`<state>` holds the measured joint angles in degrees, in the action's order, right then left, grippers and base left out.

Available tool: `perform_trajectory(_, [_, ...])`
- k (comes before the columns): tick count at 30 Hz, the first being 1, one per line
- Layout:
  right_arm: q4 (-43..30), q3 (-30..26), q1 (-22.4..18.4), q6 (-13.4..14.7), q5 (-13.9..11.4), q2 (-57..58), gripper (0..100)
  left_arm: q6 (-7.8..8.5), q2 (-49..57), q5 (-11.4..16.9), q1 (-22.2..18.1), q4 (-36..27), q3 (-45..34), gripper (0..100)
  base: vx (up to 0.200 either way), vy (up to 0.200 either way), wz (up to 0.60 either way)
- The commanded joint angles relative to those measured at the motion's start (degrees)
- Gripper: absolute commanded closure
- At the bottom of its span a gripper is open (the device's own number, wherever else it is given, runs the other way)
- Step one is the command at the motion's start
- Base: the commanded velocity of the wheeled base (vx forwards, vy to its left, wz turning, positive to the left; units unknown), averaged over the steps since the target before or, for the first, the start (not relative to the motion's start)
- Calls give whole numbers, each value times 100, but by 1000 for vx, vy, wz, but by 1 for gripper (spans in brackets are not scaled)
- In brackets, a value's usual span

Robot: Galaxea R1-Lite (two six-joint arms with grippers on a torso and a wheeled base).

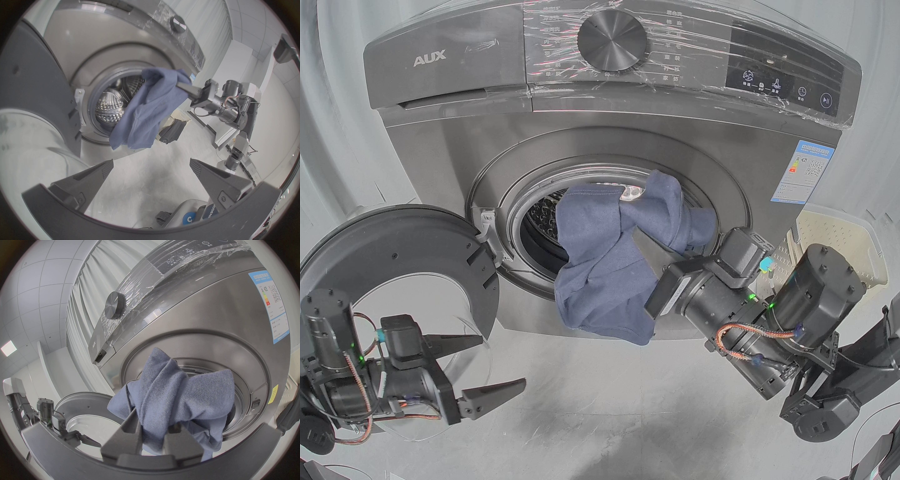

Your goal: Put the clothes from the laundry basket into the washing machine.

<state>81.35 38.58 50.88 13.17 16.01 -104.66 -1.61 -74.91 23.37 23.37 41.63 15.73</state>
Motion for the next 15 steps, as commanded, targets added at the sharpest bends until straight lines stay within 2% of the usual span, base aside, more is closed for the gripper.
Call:
perform_trajectory(1, [13,26,18,46,17,68,100,-85,-1201,-87,238,302,343,0,0,0,0])
perform_trajectory(5, [13,0,62,46,-1,112,100,-191,-1799,-87,344,513,563,0,0,0,0])
perform_trajectory(10, [21,-9,115,37,-19,130,100,-226,-2432,-96,344,1005,783,0,0,0,0])
perform_trajectory(15, [92,-97,185,37,-27,130,100,-296,-2862,-140,344,1242,994,0,0,0,0])
